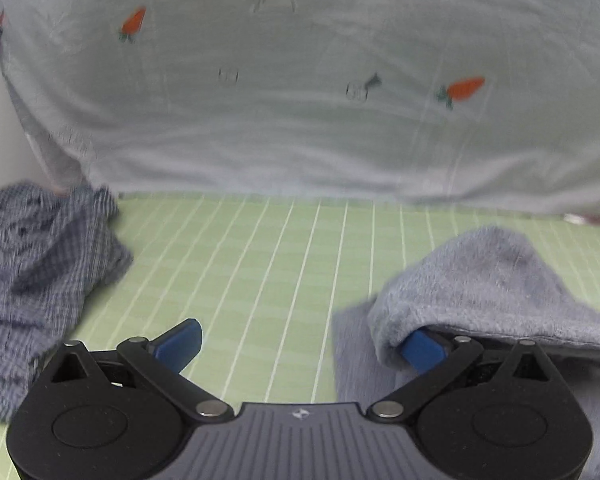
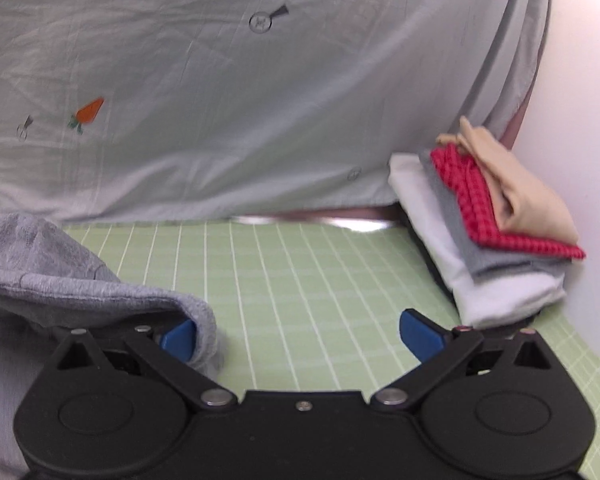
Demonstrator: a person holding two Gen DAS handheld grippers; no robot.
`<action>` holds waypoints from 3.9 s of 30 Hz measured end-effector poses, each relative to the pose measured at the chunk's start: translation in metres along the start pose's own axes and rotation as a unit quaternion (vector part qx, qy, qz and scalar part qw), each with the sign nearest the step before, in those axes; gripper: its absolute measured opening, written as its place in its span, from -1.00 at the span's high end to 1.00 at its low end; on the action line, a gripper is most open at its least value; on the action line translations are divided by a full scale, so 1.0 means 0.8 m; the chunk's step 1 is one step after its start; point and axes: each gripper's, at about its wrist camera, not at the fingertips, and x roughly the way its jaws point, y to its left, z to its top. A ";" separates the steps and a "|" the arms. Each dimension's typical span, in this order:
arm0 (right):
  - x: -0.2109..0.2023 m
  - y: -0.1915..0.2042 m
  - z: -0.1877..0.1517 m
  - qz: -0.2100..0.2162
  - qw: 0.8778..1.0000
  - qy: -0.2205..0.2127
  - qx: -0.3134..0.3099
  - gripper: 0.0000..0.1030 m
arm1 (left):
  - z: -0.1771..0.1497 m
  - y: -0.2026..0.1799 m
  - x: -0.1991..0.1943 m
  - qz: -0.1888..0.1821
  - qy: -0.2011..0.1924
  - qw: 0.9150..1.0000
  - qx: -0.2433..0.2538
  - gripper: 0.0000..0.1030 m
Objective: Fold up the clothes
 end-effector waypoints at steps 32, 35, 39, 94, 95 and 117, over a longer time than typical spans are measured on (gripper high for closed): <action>0.003 0.028 -0.060 0.078 0.988 0.131 -0.015 -1.00 | -0.045 -0.010 0.043 -0.053 0.108 0.993 -0.003 -0.99; -0.018 0.023 -0.048 0.105 0.990 0.097 0.006 -1.00 | -0.052 -0.008 0.042 -0.054 0.113 0.992 -0.006 -0.99; -0.030 0.016 -0.031 0.123 0.990 0.062 0.038 -1.00 | -0.064 -0.004 0.043 -0.057 0.127 0.990 -0.012 -0.99; -0.187 -0.016 -0.250 0.160 0.956 0.246 0.026 -0.99 | -0.289 0.070 -0.132 -0.124 0.211 0.969 -0.008 -0.99; -0.188 -0.015 -0.251 0.161 0.955 0.248 0.024 -1.00 | -0.290 0.068 -0.132 -0.126 0.212 0.969 -0.004 -0.99; -0.171 -0.040 -0.159 0.284 0.930 0.178 0.147 0.68 | -0.171 0.070 -0.138 -0.284 0.154 0.941 -0.099 0.71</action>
